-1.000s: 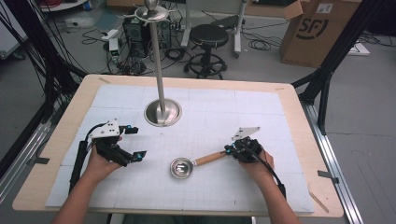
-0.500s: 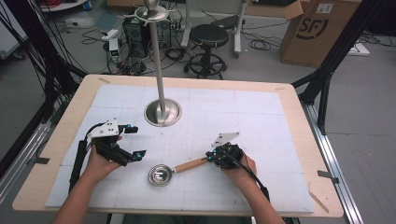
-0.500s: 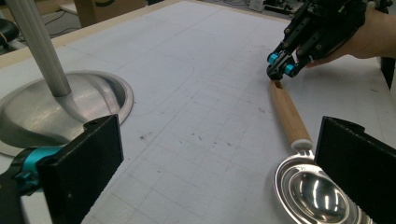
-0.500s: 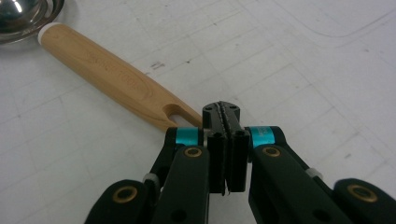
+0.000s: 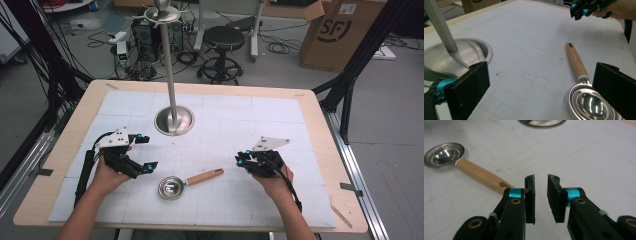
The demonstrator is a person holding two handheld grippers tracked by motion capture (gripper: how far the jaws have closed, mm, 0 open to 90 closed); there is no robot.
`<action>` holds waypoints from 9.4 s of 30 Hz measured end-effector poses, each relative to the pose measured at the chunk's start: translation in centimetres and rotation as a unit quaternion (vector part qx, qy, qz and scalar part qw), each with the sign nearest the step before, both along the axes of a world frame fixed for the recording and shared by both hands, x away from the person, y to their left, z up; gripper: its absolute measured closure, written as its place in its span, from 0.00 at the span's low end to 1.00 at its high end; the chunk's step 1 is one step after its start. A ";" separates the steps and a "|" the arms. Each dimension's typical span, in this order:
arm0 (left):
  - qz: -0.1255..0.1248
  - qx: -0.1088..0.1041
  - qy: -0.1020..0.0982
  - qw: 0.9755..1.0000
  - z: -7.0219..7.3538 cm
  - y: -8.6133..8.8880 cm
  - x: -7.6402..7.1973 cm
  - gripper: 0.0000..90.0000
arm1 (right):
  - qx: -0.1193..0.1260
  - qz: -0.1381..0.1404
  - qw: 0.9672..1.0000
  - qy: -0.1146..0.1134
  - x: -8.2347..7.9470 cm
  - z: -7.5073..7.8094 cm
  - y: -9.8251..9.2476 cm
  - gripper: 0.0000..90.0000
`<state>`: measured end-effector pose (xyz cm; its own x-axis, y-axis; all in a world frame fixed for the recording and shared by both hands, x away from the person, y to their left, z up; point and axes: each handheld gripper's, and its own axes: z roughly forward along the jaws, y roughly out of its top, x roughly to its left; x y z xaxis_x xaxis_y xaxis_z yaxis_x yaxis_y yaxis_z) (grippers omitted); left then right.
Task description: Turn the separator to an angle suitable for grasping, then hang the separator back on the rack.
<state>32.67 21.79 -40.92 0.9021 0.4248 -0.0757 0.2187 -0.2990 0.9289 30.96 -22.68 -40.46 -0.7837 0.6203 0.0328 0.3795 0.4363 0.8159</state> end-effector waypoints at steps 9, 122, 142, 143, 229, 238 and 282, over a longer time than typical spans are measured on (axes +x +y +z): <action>-0.006 -0.007 0.007 1.000 -0.2 -0.2 0.1 0.02 | 0.051 -0.028 0.998 -0.011 -0.9 0.6 -3.9 0.70; -0.121 0.278 0.097 0.948 -1.6 -13.4 -1.3 0.48 | 0.064 -0.096 0.993 -0.037 -0.8 -0.6 -7.7 0.33; -0.080 0.388 0.110 0.912 -0.6 -16.4 -1.7 0.61 | 0.061 -0.096 0.993 -0.030 -0.7 -0.8 -7.4 0.33; -0.081 0.391 0.112 0.910 -0.6 -16.5 -1.6 0.61 | 0.062 -0.096 0.993 -0.030 -0.6 -0.8 -7.3 0.33; -0.024 -0.035 -0.031 0.999 10.1 -0.6 2.1 0.77 | 0.060 -0.090 0.994 -0.030 -0.7 -0.9 -6.8 0.34; 0.006 -0.036 -0.048 0.998 13.1 0.2 3.5 0.77 | 0.061 -0.086 0.994 -0.031 -0.6 -1.0 -6.7 0.34; 0.127 -0.057 -0.094 0.986 20.7 4.7 8.1 0.77 | 0.061 -0.083 0.994 -0.030 -0.6 -1.0 -6.6 0.34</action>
<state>40.74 26.50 -20.18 0.7700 0.6377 0.0221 0.0946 -0.1483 0.9844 30.41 -29.29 -41.49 -0.6738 0.7355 0.0710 0.3864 0.2688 0.8823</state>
